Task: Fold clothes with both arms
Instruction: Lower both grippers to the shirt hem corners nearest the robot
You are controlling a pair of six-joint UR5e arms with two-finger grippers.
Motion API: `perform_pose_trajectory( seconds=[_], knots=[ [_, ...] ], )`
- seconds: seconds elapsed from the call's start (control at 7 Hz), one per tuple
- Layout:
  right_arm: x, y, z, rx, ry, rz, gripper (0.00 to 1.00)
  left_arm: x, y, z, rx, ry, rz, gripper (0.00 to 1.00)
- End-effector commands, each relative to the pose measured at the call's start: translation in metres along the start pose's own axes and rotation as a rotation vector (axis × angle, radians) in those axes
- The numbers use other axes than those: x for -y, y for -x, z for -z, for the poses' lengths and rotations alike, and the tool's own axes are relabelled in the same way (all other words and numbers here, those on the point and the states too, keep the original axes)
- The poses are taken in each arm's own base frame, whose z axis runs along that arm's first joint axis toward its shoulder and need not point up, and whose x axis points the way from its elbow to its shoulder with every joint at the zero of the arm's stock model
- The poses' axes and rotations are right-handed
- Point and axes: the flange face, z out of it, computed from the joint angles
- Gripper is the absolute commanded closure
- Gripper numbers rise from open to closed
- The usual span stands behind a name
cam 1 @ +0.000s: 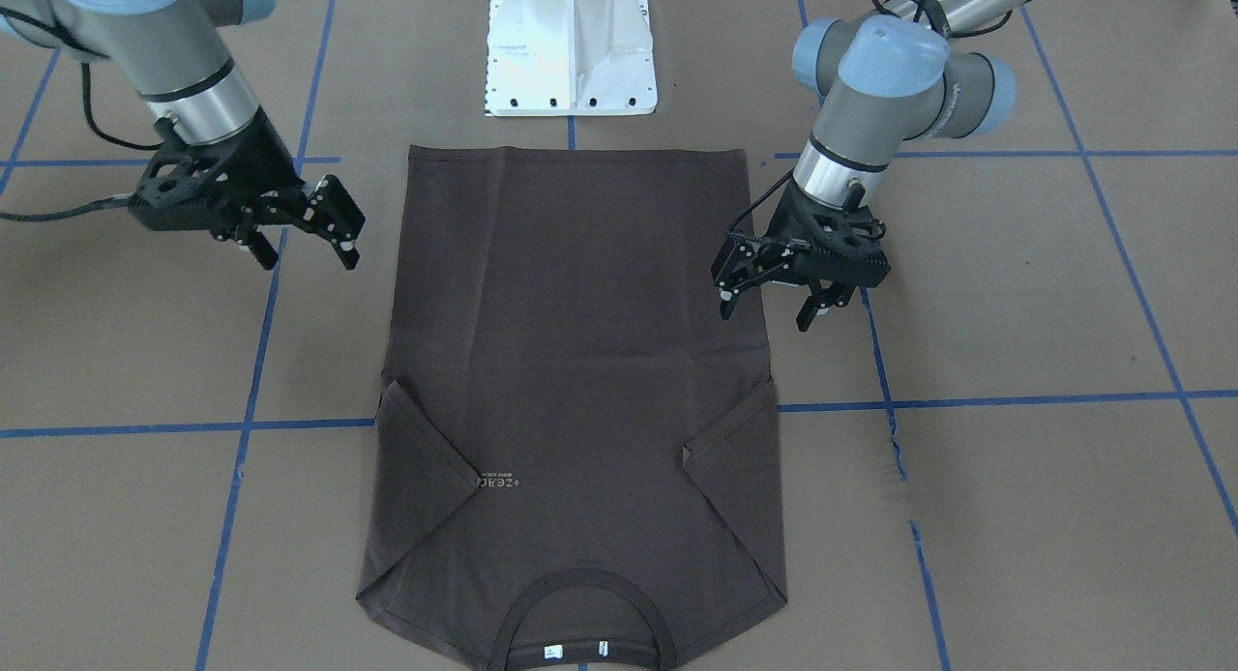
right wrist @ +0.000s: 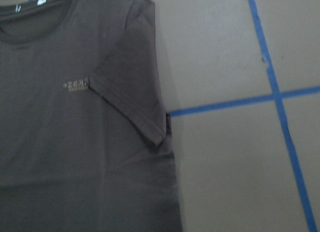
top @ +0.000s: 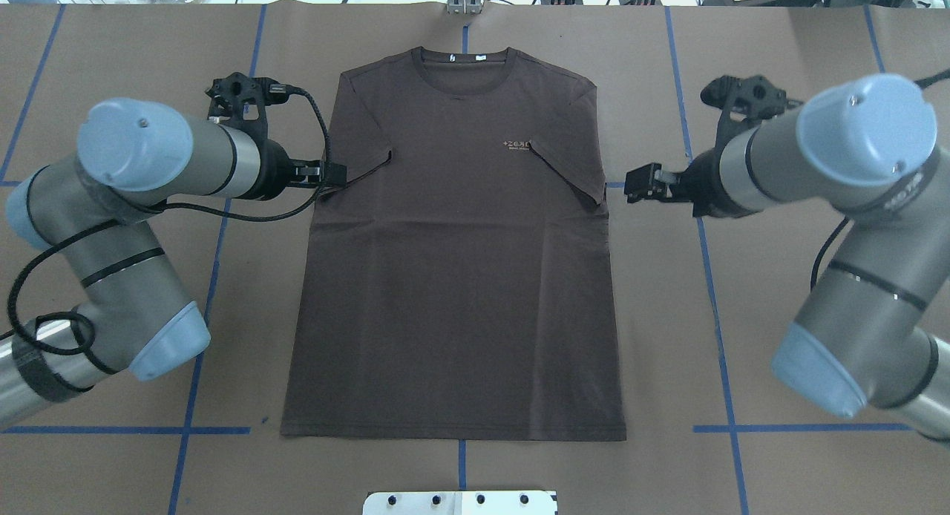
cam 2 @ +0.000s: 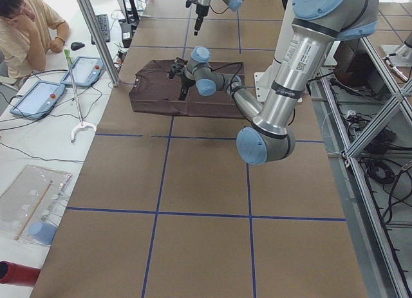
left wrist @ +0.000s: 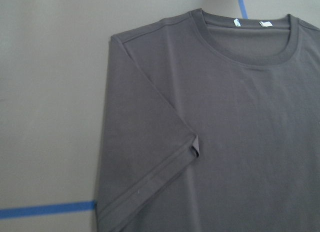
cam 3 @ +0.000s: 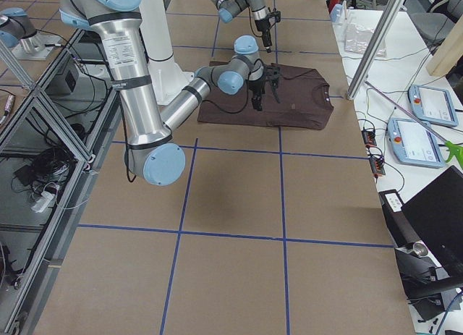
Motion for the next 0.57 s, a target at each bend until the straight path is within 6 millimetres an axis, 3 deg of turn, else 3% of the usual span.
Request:
perform_pose_trajectory(
  seconds=[0.0, 0.14, 0.43],
  knots=[
    [-0.123, -0.005, 0.003, -0.005, -0.01, -0.111, 0.01, -0.059, 0.024, 0.034, -0.01, 0.044, 0.068, 0.0],
    [-0.16, -0.001, 0.007, 0.013, -0.048, -0.14, 0.01, -0.089, 0.028, 0.038, -0.002, 0.063, 0.107, 0.0],
    [-0.204, 0.004, 0.002, 0.028, -0.073, -0.175, 0.02, -0.169, 0.007, 0.033, 0.011, 0.107, 0.275, 0.23]
  ],
)
